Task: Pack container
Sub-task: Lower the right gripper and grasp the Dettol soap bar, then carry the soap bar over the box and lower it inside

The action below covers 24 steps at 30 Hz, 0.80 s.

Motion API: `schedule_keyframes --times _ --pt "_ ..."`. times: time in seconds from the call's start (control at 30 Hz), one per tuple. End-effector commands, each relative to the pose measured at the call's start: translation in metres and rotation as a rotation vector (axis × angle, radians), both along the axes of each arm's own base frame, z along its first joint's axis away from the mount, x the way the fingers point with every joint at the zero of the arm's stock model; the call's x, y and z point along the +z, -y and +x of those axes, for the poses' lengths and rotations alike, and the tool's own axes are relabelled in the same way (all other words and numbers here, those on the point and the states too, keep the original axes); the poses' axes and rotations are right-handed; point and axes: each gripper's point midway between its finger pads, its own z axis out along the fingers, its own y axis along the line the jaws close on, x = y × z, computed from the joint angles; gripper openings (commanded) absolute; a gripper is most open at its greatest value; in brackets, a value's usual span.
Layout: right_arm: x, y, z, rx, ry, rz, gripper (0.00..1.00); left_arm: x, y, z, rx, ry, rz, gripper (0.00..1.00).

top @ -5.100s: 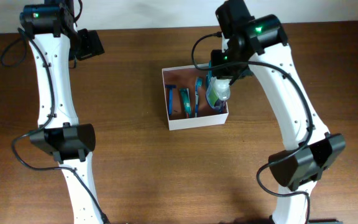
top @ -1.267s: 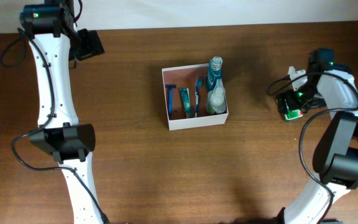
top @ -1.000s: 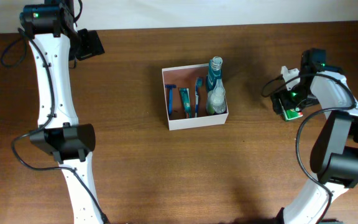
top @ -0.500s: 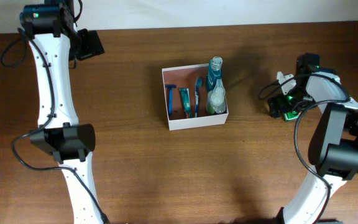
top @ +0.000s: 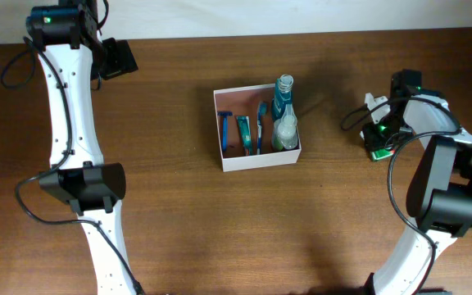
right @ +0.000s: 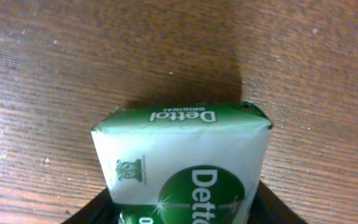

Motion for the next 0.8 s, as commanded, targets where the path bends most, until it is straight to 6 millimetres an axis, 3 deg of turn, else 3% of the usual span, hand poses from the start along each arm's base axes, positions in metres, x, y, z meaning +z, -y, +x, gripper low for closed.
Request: schedule_keyframes --times 0.0,0.27,0.37,0.5,0.53,0.77 --pt "0.01 0.001 0.014 -0.049 0.032 -0.003 0.4 0.009 -0.003 0.0 0.001 0.025 0.01 0.99" --pt "0.066 0.006 0.04 -0.116 0.091 0.002 0.35 0.009 -0.003 0.0 0.001 0.025 0.01 0.99" --pt "0.097 -0.006 0.049 -0.139 0.12 0.07 0.36 0.009 -0.003 0.0 0.001 0.025 0.01 0.99" --pt "0.159 -0.05 0.068 -0.061 0.211 0.217 0.36 0.009 -0.003 0.0 0.001 0.025 0.01 0.99" --pt "0.184 -0.069 0.073 -0.016 0.247 0.223 0.35 0.009 -0.003 0.0 0.001 0.025 0.01 0.99" --pt "0.244 -0.145 0.074 0.09 0.33 0.254 0.35 0.009 -0.003 0.0 0.001 0.025 0.01 1.0"
